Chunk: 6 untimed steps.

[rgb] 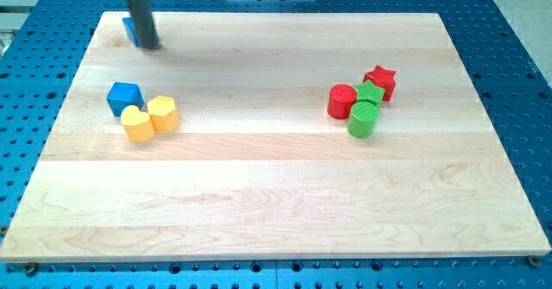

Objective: Place the hexagon at the top center of the board

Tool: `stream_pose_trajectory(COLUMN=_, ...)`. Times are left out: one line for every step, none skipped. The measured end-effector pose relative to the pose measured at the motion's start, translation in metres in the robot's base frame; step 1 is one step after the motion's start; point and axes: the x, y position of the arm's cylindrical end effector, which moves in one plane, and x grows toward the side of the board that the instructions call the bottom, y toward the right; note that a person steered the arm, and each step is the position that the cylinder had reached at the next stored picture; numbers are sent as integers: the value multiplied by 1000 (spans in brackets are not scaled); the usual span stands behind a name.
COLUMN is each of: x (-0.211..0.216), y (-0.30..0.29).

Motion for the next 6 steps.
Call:
stream_pose_trajectory(x=21, y=17)
stream_pose_trajectory(x=98, y=85)
stream_pose_trajectory(x=193, y=122)
stream_pose_trajectory(x=211, y=84)
stream_pose_trajectory(x=207, y=19)
stream_pose_trajectory(x=207, y=19)
